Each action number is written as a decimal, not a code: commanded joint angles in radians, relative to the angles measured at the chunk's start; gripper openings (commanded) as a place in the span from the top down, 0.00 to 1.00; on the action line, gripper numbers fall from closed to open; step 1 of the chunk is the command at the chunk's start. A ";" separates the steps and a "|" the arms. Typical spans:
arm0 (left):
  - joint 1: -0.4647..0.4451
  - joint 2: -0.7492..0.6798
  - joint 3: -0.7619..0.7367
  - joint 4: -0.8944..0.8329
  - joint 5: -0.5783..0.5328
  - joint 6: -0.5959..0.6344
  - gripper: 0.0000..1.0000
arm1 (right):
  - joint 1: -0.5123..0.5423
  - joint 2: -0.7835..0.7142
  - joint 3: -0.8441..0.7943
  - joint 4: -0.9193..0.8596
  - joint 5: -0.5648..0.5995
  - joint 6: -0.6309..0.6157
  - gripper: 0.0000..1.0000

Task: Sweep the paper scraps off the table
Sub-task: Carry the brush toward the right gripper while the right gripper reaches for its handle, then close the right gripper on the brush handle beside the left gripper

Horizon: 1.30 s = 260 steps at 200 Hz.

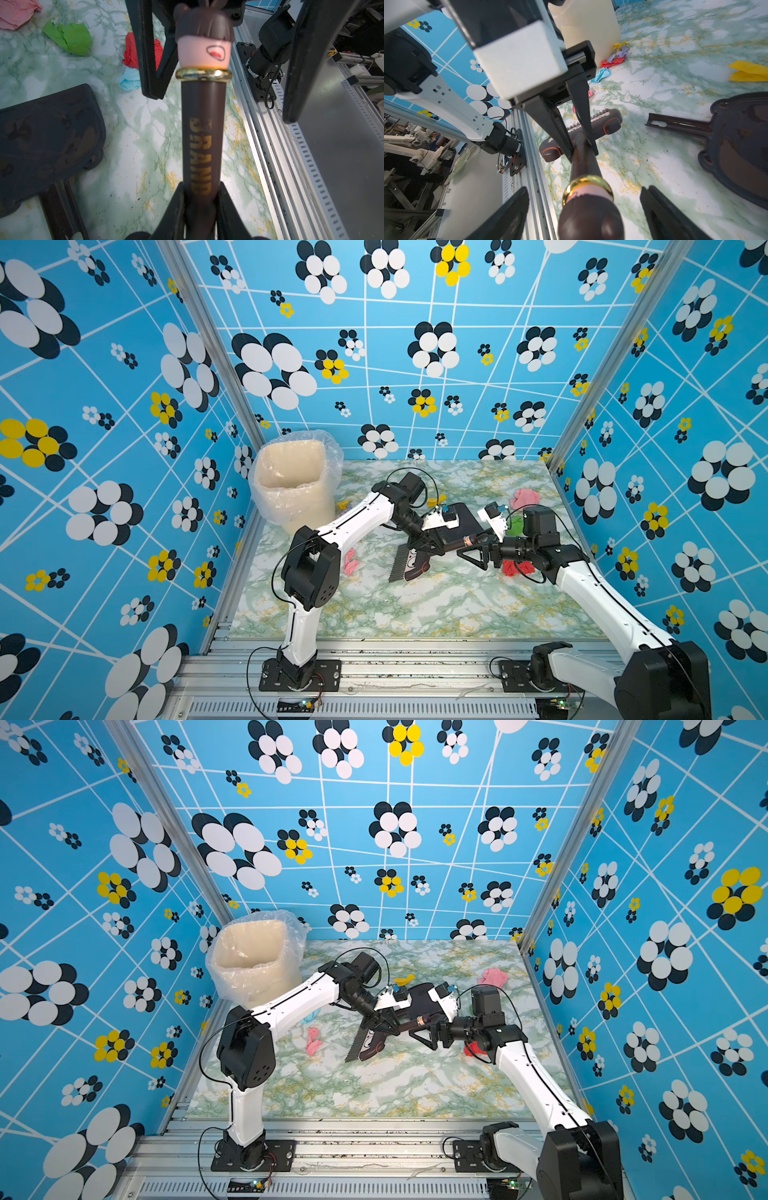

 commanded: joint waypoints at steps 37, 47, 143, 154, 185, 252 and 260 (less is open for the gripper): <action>0.007 -0.038 0.030 -0.037 0.066 0.017 1.00 | 0.014 -0.002 0.048 -0.019 -0.066 0.003 0.13; 0.007 -0.038 0.032 -0.037 0.072 0.018 1.00 | 0.015 -0.008 0.047 -0.013 -0.063 0.001 0.14; 0.010 -0.019 0.052 -0.067 0.140 0.025 1.00 | 0.038 -0.018 0.053 0.010 -0.044 -0.061 0.24; 0.009 -0.013 0.063 -0.081 0.144 0.031 1.00 | 0.040 -0.017 0.060 0.004 -0.042 -0.076 0.24; 0.010 0.000 0.090 -0.120 0.160 0.046 1.00 | 0.047 0.000 0.109 -0.069 -0.023 -0.133 0.26; 0.011 0.025 0.127 -0.176 0.217 0.074 1.00 | 0.061 -0.010 0.100 -0.042 0.038 -0.158 0.33; 0.011 0.027 0.132 -0.183 0.224 0.078 1.00 | 0.061 -0.012 0.097 -0.034 0.041 -0.157 0.34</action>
